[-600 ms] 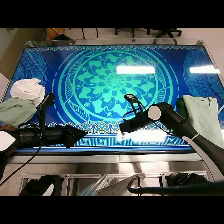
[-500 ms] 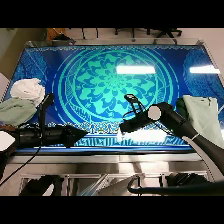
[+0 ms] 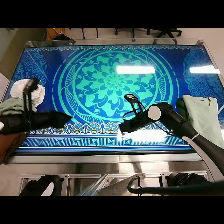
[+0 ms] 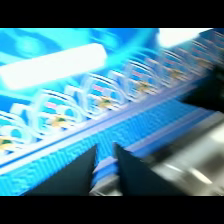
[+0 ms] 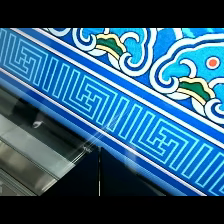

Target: Fold the shirts.

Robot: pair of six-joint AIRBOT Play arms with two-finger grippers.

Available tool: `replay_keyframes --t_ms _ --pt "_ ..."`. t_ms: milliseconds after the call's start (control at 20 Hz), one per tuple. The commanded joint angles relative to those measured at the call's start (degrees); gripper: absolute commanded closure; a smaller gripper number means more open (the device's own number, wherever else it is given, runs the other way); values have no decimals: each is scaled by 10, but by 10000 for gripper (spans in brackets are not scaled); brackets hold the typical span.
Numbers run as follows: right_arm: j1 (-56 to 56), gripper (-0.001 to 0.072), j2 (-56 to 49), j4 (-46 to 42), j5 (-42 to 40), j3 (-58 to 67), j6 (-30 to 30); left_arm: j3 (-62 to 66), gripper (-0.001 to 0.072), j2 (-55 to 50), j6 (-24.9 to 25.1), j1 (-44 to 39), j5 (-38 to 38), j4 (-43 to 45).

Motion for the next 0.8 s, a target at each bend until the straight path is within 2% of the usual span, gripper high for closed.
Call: replay_keyframes --t_ms 0,100,200,300,350,550,750 --pt "1 690 0 0 0 0 0 146 18 -109 -3 81 0 167" --pt "1 690 0 0 0 0 0 243 15 -205 13 113 23 237" --pt "1 690 0 0 0 0 0 316 14 -306 16 135 96 330" --pt "1 690 0 0 0 0 0 360 14 -397 16 158 157 385" --pt "1 690 0 0 0 0 0 410 14 -497 1 186 172 409" --pt "1 690 0 0 0 0 0 519 14 -685 -5 221 172 408" --pt "1 690 0 0 0 0 0 576 15 -795 -21 234 172 409"
